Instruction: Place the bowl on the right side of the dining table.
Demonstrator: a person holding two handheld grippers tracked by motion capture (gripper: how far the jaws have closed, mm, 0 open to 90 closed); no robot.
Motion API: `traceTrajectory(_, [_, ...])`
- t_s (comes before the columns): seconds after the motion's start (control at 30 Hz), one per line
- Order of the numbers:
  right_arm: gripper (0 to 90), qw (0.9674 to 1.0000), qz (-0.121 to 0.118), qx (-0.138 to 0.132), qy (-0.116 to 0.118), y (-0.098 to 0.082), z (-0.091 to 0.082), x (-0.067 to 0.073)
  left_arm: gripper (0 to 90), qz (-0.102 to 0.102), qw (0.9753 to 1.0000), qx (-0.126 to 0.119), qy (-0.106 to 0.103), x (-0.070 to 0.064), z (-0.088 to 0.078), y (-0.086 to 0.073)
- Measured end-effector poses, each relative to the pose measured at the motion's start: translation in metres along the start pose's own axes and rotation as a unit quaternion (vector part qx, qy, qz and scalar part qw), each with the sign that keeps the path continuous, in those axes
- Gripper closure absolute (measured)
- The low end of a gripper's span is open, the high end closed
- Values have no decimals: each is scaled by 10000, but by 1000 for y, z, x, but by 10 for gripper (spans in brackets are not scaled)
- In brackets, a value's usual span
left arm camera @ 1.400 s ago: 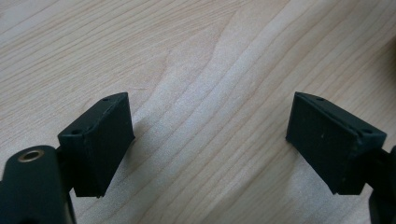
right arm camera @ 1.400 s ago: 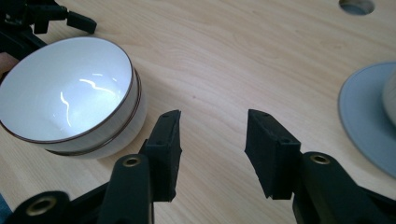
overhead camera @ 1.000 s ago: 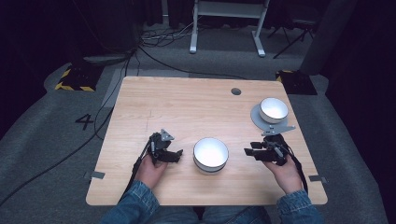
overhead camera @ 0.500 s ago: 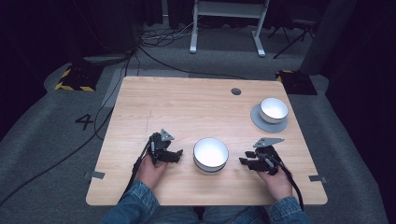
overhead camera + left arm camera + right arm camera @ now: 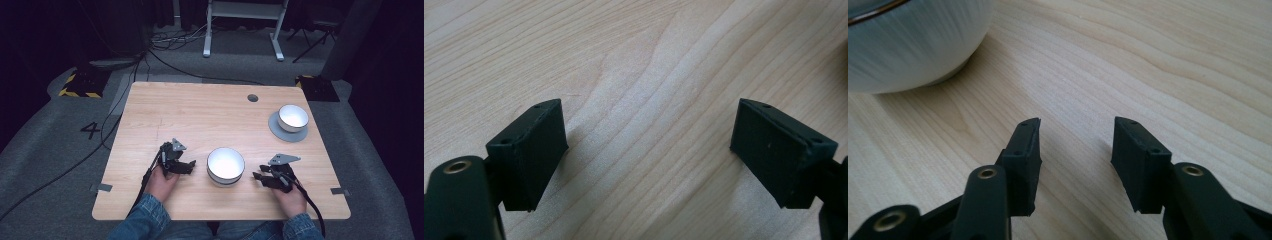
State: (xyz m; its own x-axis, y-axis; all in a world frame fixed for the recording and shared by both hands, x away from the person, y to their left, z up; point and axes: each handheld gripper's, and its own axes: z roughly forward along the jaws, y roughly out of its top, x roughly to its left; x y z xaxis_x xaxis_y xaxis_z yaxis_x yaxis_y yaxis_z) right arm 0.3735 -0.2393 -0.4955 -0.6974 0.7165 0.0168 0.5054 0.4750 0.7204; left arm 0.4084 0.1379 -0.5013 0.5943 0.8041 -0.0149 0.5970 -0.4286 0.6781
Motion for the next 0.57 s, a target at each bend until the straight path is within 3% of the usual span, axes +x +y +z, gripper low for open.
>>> traceTrajectory(0.07, [485, 9997, -181, -157, -103, -4, 2, 3, 148, -1, 10000, -3, -4, 0, 0, 0])
traceTrajectory(0.13, [463, 9994, -114, -319, -106, -7, 3, 5, 148, -3, 10000, -3, 2, 0, 0, 0])
traceTrajectory(0.23, [433, 9994, -139, -314, -101, -8, 3, 4, 148, -2, 10000, 0, 3, 0, 0, 0])
traceTrajectory(0.33, [341, 9995, -166, -273, -53, -6, 5, 4, 148, -1, 10000, -7, 15, 0, 0, 0])
traceTrajectory(0.57, [311, 9995, -164, -264, -89, -5, 7, 4, 148, 1, 10000, -9, 13, 0, 0, 0])
